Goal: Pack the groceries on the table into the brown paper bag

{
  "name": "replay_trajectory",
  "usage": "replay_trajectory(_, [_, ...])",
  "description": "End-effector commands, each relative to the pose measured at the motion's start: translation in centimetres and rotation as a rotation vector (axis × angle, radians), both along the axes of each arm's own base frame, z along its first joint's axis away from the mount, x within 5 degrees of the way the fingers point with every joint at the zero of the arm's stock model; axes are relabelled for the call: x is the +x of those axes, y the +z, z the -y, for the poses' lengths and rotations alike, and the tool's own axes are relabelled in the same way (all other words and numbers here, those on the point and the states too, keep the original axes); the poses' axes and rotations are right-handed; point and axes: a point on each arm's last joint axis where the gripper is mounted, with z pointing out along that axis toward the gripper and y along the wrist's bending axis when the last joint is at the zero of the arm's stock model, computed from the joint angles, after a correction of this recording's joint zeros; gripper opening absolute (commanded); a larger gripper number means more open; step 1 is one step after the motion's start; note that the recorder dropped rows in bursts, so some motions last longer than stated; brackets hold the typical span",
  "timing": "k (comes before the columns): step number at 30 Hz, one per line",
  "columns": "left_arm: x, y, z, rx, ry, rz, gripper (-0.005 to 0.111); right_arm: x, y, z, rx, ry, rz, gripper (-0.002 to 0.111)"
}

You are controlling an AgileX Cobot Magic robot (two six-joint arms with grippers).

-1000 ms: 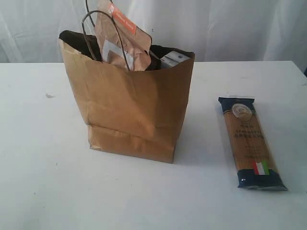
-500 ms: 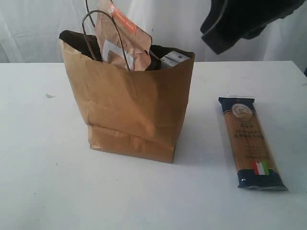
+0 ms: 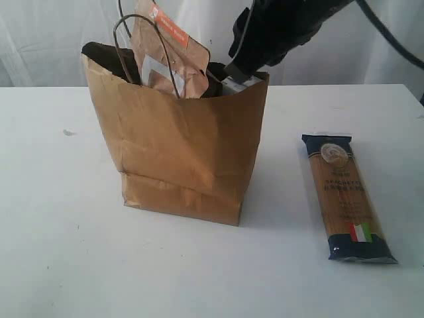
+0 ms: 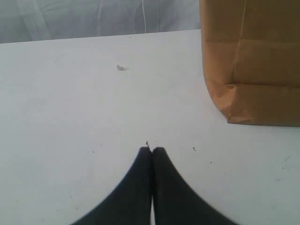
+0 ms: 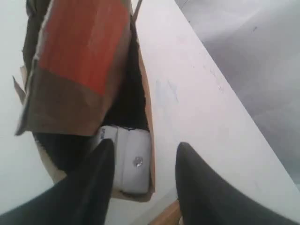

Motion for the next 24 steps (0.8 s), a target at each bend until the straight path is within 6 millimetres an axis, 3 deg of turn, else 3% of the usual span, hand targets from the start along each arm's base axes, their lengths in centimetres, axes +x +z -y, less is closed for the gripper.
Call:
replay_trajectory(1, [0.0,-0.1,0.0,-0.002,0.002,0.005,0.000,1.0,-0.7,-0.1,-0.006,0.008,0.007,0.036])
replay_trajectory(12, [0.0,-0.1,0.0,-0.002,0.002,0.005,0.000,2.5,-2.0,-1.1,0.084,0.037,-0.032,0.035])
replay_trajectory(24, [0.0,-0.1,0.0,-0.002,0.002,0.005,0.000,5.0,-4.2,-1.1,0.059,0.007,-0.041,0.034])
